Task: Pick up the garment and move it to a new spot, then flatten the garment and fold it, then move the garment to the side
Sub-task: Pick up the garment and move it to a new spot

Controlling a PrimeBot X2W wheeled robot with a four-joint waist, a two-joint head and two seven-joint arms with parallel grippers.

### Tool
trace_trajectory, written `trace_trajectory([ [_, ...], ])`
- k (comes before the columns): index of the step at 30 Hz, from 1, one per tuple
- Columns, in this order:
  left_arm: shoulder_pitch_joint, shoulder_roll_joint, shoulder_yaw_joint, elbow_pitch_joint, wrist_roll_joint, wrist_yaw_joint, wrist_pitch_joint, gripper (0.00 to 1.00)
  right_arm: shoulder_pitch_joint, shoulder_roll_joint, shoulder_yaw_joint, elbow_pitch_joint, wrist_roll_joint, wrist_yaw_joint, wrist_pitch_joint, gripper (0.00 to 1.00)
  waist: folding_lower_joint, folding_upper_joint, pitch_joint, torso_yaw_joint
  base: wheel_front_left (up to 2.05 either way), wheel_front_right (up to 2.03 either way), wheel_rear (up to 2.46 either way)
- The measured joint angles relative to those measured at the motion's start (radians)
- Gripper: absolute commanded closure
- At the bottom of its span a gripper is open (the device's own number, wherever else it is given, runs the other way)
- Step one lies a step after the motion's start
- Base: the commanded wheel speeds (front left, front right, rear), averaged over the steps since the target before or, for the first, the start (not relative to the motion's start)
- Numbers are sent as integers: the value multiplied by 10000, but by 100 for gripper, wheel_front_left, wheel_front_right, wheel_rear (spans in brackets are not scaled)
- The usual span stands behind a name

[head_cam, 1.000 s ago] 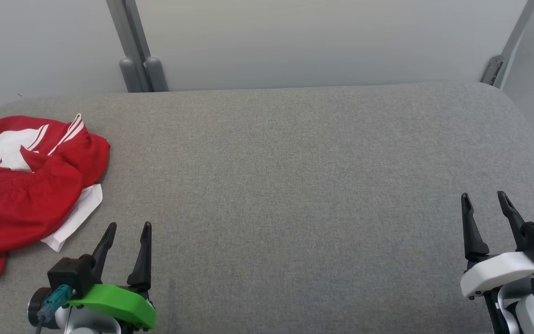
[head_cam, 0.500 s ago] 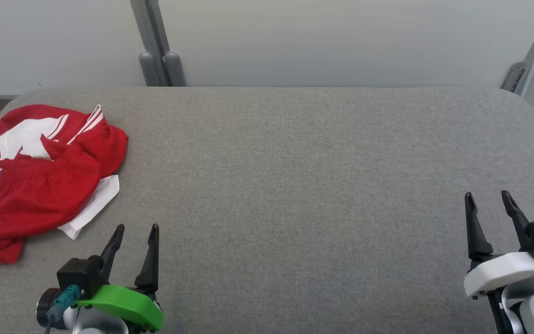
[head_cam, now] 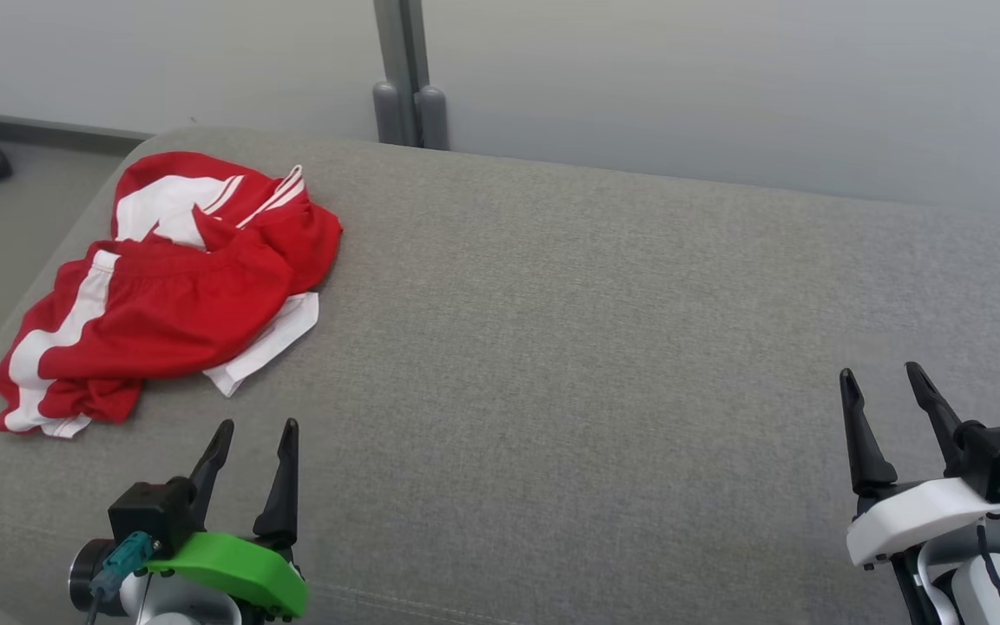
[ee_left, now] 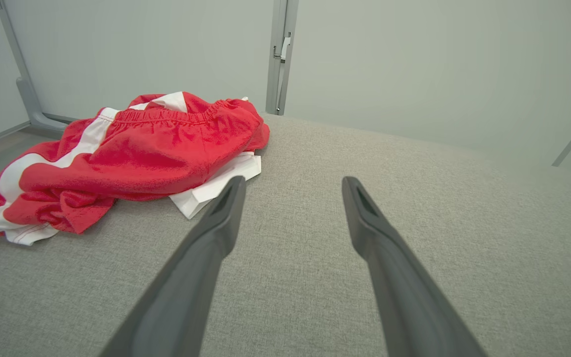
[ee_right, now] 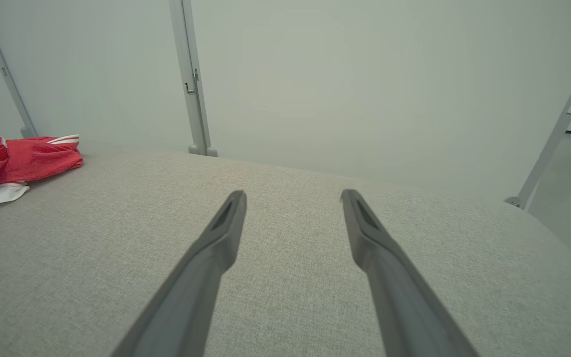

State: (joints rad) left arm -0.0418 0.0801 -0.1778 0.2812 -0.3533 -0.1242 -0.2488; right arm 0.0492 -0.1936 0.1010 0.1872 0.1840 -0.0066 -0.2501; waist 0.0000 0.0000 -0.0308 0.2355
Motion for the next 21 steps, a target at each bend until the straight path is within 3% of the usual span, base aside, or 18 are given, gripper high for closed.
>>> trace_trajectory([
  [11, 13, -4, 221, 71, 2, -2, 0, 0, -16, 330, 316, 109, -111, 247, 0, 0, 0, 0, -195, 1366, 0, 0, 0],
  [21, 65, -4, 487, -4, -73, -2, 0, 0, -22, 405, 403, 173, -186, 328, 0, 0, 0, 0, -146, 1466, 0, 0, 0],
])
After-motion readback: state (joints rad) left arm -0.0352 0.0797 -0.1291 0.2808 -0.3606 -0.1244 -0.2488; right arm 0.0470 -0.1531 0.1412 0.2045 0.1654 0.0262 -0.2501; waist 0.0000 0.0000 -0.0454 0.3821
